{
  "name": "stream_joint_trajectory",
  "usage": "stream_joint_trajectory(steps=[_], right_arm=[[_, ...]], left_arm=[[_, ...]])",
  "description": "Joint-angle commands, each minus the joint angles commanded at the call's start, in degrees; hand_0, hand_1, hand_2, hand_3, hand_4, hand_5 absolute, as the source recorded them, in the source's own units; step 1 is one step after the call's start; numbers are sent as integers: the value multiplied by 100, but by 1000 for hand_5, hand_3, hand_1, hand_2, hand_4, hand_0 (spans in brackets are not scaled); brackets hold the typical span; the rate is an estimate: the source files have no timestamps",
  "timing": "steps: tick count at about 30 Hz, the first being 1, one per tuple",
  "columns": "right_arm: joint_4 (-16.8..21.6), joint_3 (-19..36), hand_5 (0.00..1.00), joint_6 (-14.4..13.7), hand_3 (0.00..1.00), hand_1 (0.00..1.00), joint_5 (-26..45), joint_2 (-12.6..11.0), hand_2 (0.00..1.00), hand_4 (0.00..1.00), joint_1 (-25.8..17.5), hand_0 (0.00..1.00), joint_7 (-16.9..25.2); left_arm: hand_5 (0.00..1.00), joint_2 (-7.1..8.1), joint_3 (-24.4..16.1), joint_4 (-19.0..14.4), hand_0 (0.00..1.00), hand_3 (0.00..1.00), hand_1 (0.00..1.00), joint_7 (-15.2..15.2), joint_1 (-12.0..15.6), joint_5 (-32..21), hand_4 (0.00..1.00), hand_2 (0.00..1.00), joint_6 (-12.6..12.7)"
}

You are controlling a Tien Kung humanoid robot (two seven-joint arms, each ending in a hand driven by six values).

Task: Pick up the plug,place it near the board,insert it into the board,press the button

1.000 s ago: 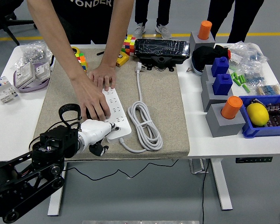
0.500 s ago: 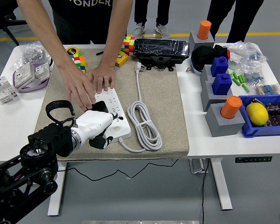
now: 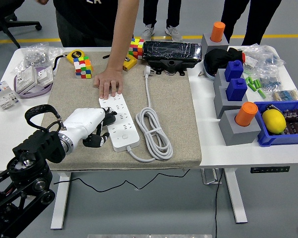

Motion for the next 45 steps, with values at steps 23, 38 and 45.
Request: stream_joint_trajectory(steps=[23,38,45], right_arm=[[0,-18,998,19,778,746,29,-34,735,998,31,803,9],[0,-51,998,15,779,746,50,-17,736,998,9,803,17],[0,-44,998,14,778,745,36,-6,736,998,-13,803,1]], left_arm=[[183,9,69,0,461,950,516,80,-98,0,867,540,-181],[2,-57,366,0,196,877,79,-169,-229,21,531,168,-615],[2,-65,445,172,184,866,48,-269,-281,-26,383,138,-619]])
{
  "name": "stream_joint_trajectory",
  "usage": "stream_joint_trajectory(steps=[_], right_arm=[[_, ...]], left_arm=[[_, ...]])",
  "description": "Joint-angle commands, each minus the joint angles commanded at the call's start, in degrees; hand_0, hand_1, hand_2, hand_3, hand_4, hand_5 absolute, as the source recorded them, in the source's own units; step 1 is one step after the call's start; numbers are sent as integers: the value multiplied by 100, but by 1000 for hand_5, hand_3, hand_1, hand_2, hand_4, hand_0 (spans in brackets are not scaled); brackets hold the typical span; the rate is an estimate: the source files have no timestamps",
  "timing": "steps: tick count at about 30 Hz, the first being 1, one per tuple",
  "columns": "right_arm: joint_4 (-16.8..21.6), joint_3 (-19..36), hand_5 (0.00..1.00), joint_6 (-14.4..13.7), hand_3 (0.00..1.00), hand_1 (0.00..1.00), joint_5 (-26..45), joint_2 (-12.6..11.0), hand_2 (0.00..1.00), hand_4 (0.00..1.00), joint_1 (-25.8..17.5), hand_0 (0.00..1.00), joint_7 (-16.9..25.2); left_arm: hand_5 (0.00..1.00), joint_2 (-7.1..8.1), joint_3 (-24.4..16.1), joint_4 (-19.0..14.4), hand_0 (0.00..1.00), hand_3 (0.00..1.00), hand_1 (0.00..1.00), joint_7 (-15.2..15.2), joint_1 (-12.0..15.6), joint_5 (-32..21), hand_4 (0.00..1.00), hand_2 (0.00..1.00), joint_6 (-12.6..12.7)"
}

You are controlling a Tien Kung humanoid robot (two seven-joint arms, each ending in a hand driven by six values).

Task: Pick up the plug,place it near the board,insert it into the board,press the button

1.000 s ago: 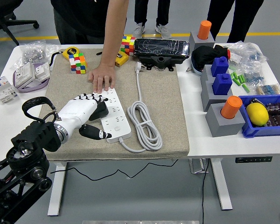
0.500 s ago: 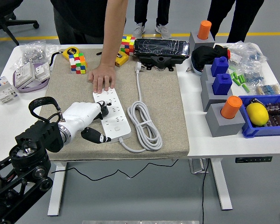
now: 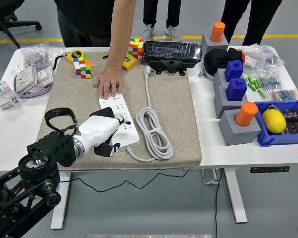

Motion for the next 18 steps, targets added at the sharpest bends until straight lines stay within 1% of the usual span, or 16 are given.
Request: stream_joint_trajectory(steps=[2,3,8,18], right_arm=[[0,-3,998,-6,778,745,4,1,736,998,2,803,3],[0,-5,998,-7,779,745,5,0,736,998,2,802,4],[0,3,998,-10,779,745,-10,1,736,998,-2,802,-1],[0,-6,998,-1,778,745,24,-7,736,998,16,802,3]], left_arm=[[2,-1,21,118,184,866,48,-17,-8,1,383,138,12],[2,-2,27,151,185,862,40,-22,-10,0,357,131,16],[2,-18,94,377,185,862,40,-60,-33,-30,357,131,43],[2,-44,155,622,187,862,32,-72,-64,-59,337,125,14]])
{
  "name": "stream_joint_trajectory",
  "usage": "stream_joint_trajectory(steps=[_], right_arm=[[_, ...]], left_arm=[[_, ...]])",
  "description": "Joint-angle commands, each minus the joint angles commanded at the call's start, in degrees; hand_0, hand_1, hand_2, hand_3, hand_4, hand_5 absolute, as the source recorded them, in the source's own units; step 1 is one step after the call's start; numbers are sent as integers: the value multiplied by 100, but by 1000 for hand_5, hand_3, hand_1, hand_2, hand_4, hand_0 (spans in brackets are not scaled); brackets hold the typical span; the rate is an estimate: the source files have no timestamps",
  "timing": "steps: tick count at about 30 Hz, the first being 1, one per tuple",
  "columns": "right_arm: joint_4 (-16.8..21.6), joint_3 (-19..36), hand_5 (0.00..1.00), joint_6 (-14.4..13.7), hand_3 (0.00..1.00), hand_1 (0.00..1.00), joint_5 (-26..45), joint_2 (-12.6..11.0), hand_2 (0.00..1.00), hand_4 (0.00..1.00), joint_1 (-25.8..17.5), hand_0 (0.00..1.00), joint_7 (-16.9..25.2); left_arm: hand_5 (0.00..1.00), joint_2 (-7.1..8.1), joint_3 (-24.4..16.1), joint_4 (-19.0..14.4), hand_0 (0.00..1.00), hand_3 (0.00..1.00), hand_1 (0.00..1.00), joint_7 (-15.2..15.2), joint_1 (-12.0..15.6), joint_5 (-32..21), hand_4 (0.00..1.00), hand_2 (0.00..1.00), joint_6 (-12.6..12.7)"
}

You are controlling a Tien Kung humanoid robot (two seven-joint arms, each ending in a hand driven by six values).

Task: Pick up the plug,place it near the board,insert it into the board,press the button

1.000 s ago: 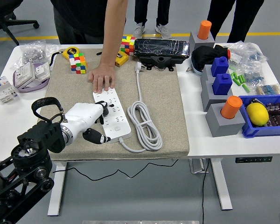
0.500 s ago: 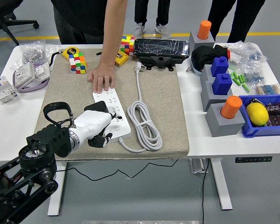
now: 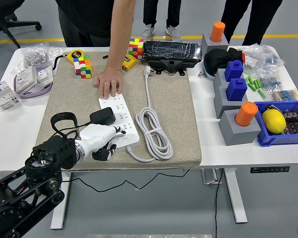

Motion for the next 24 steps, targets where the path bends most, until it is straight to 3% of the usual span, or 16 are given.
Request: stream_joint_trajectory(steps=[24], right_arm=[[0,-8,998,6,778,744,25,-14,735,998,26,803,13]], left_arm=[[2,-2,122,217,187,856,30,-82,-69,-72,341,121,27]])
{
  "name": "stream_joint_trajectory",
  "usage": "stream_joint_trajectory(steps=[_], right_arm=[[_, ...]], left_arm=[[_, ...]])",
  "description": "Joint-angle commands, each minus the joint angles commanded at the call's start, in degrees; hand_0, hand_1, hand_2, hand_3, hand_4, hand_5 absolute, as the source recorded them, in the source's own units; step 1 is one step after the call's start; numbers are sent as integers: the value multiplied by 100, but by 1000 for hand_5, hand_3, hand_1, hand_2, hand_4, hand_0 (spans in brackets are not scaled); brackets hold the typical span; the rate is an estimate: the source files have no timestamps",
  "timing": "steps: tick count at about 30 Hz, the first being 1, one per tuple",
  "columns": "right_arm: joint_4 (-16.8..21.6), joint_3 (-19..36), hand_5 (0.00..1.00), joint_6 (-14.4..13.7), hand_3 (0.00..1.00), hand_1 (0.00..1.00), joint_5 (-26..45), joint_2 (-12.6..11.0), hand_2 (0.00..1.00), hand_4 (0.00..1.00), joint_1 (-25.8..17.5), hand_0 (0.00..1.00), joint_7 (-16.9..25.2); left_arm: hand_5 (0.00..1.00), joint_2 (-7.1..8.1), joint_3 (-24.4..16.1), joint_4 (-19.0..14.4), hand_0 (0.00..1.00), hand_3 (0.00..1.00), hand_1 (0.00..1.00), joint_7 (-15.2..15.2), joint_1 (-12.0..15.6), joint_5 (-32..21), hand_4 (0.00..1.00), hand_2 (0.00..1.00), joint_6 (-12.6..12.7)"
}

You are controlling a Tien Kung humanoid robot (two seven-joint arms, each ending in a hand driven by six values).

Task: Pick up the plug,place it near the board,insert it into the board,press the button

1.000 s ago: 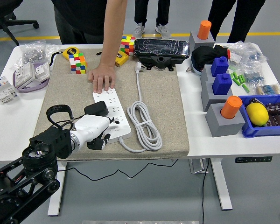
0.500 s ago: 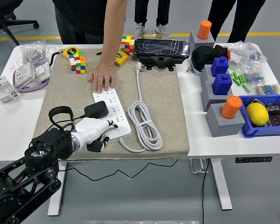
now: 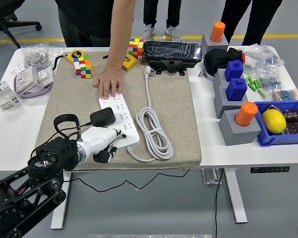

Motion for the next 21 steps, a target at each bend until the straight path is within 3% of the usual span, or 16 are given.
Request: stream_joint_trajectory(steps=[6,10,14,15,20,21], right_arm=[[0,6,998,0,778,745,-11,7,735,998,-2,803,1],[0,1,998,-3,778,745,-9,9,735,998,-10,803,-6],[0,8,998,-8,778,745,-20,12,735,998,-12,803,-14],[0,8,998,-9,778,745,-20,13,735,998,-13,803,-14],[0,4,998,-20,778,745,-25,22,735,998,-21,803,-14],[0,4,998,-21,778,745,-25,23,735,998,-23,803,-14]], left_arm=[[2,-9,36,190,187,853,29,-38,4,-28,337,120,-7],[2,-12,-1,138,187,849,30,-58,32,0,336,120,33],[2,-33,-226,-111,187,849,30,-162,60,94,336,120,146],[2,-35,-256,-152,200,772,23,-176,66,95,323,111,159],[2,-48,-670,-793,200,772,23,-463,133,-142,323,111,372],[2,-54,-717,-855,215,723,43,-511,141,-178,349,125,416]])
